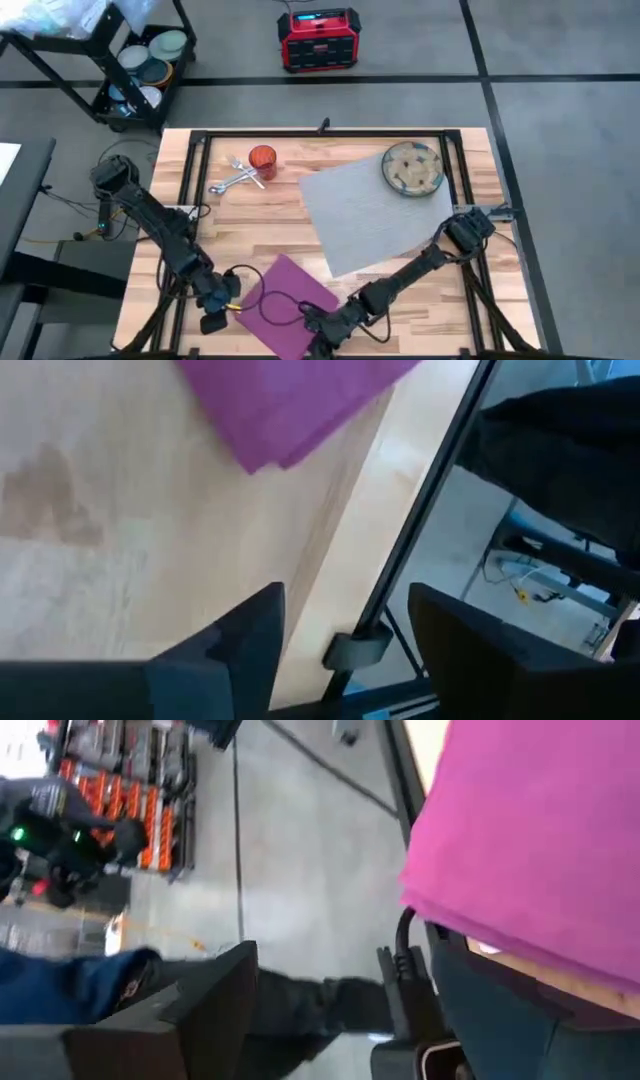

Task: Set table place
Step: Fold the purple napkin

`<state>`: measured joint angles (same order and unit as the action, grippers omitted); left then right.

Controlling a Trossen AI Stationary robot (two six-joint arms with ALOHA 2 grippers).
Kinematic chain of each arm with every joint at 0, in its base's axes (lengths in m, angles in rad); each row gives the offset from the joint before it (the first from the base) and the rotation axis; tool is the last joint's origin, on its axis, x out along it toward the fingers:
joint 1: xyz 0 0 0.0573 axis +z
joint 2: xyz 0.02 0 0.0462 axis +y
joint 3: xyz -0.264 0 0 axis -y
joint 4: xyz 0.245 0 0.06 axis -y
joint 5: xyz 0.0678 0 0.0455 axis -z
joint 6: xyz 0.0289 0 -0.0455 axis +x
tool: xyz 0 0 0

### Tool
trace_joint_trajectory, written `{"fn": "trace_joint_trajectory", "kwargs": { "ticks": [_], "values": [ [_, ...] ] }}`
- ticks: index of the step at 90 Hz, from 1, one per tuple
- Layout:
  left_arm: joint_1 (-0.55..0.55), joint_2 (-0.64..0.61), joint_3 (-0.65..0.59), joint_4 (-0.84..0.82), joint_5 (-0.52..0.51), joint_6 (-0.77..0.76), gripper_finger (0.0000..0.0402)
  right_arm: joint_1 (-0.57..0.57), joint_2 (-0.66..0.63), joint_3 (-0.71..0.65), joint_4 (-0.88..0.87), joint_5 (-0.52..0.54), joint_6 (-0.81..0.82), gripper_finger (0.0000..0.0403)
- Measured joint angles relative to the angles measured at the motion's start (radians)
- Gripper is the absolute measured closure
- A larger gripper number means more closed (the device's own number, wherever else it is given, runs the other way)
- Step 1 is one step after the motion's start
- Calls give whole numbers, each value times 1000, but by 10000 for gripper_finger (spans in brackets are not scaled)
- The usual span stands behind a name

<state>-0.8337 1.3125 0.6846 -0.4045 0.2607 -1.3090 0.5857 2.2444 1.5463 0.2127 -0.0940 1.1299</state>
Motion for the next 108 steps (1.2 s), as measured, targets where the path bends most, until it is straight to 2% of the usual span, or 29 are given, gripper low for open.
{"fn": "trace_joint_trajectory", "kwargs": {
  "ticks": [10,21,26,32,36,39,53,57,73,92,101,108],
  "values": [
    [25,0,0,65,-113,66,216,11,-5,0,-34,80,34,117],
    [92,0,0,116,-215,183,243,12,-44,0,-226,218,57,117],
    [138,0,0,111,-233,235,268,0,-65,-1,-340,255,64,120],
    [195,0,0,105,-231,329,321,-23,-76,0,-428,253,52,136],
    [236,0,0,109,-222,409,365,-39,-79,-1,-463,245,27,160],
    [267,0,0,107,-210,463,382,-52,-79,-1,-469,231,8,184],
    [438,11,0,125,-129,676,400,-106,-82,-1,-482,178,-73,361],
    [479,18,0,131,-120,734,401,-122,-82,-8,-482,176,-85,383],
    [624,112,0,192,-12,899,401,-183,-81,-48,-499,90,-47,400],
    [686,308,2,226,99,941,401,-231,-82,-50,-495,33,-56,402],
    [688,354,12,154,93,918,401,-249,-82,-50,-527,12,-88,403],
    [689,355,15,88,44,873,401,-267,-82,-50,-557,12,-114,403]
  ]
}}
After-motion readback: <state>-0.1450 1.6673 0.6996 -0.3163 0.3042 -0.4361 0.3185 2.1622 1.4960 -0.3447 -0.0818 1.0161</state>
